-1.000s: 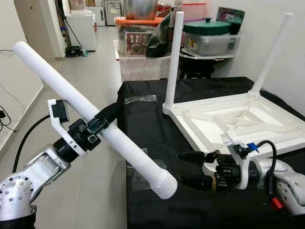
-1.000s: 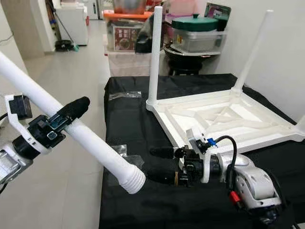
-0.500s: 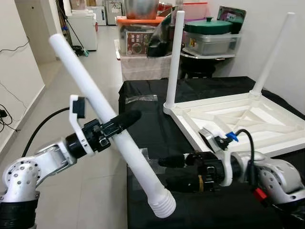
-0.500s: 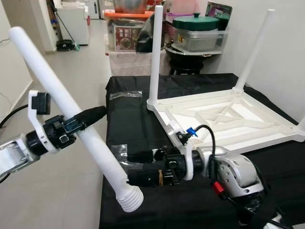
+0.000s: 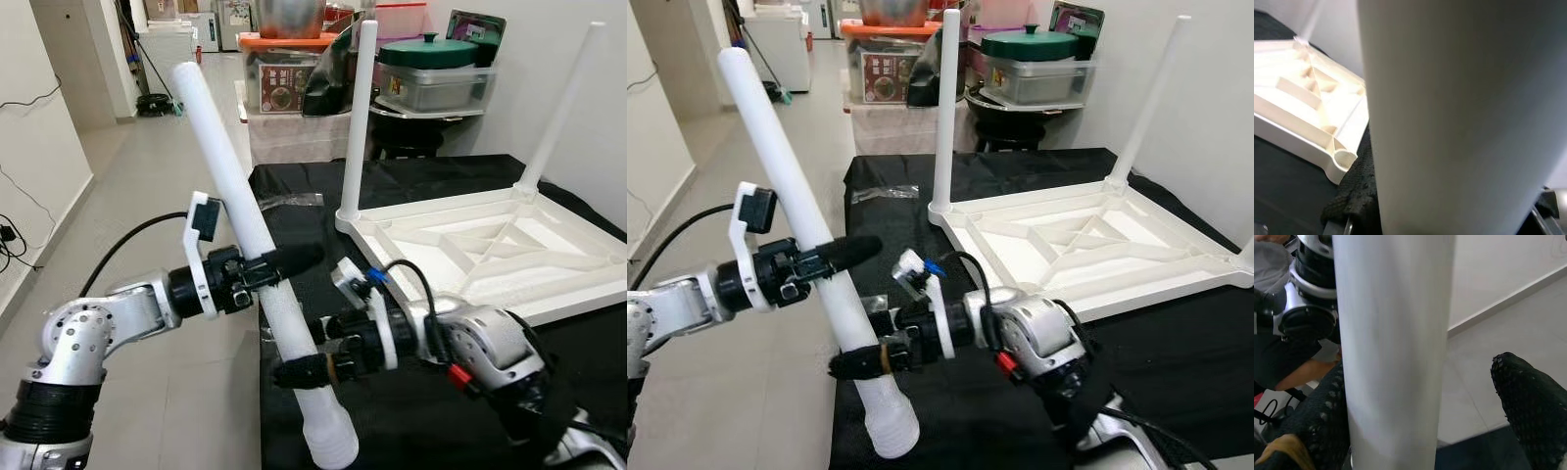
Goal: Building children table
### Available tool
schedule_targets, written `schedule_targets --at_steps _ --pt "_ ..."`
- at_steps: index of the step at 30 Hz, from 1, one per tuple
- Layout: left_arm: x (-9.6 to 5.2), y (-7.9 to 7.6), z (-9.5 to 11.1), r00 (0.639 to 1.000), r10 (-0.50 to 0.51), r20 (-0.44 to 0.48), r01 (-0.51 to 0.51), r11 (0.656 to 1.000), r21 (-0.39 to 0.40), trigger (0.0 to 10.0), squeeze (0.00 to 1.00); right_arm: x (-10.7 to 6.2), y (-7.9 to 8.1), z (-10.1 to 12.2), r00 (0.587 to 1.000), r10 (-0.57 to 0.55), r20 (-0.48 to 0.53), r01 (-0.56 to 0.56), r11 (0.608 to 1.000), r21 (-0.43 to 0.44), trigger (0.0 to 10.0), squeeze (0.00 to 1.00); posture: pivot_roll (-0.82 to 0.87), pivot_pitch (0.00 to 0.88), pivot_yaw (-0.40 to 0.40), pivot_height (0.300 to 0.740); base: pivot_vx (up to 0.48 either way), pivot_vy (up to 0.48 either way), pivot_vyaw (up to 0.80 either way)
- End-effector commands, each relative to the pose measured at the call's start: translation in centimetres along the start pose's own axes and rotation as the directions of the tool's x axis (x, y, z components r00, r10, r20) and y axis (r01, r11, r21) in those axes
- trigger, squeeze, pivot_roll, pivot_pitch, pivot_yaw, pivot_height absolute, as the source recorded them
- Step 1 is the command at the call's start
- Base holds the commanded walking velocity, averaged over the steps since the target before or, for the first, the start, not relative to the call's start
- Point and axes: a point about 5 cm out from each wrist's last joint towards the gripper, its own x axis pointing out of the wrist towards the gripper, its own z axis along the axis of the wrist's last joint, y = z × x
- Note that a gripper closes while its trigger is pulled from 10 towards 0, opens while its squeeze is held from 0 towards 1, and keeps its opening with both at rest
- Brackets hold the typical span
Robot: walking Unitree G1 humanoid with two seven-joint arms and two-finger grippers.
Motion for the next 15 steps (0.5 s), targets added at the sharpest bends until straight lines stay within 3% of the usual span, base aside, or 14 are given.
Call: schedule_targets --at_steps 1,12,13,14,15 --pt "0.5 -0.4 -0.3 0.997 -0.064 -0.039 0.064 0.998 -0.004 10.0 0.0 0.1 -0.1 0.2 1.0 -0.029 -0.012 0.029 1.0 0.011 10.0 0.0 0.06 0.0 -0.022 0.74 0.0 0.0 0.0" --pt "0.5 0.1 -0.5 0.996 -0.067 -0.058 0.067 0.998 0.002 10.0 0.0 0.5 1.0 0.5 1.0 0.022 -0.006 -0.022 1.0 0.01 10.0 0.0 0.05 0.0 -0.016 0.74 0.0 0.0 0.0" --pt "0.5 0.1 -0.4 0.996 -0.069 -0.058 0.069 0.998 0.006 10.0 0.0 0.6 1.2 0.2 1.0 0.031 -0.007 -0.031 0.999 0.019 3.5 0.0 0.05 0.0 -0.015 0.74 0.0 0.0 0.0" --pt "0.6 0.2 -0.4 0.996 -0.071 -0.057 0.072 0.997 0.011 10.0 0.0 0.8 1.3 0.0 0.999 0.041 -0.002 -0.041 0.999 0.032 0.0 0.0 0.05 0.0 -0.015 0.74 0.0 0.0 0.0" --pt "0.6 0.2 -0.4 0.996 -0.071 -0.057 0.072 0.997 0.011 10.0 0.0 0.8 1.3 0.0 0.999 0.041 -0.002 -0.041 0.999 0.032 0.0 0.0 0.05 0.0 -0.015 0.74 0.0 0.0 0.0"
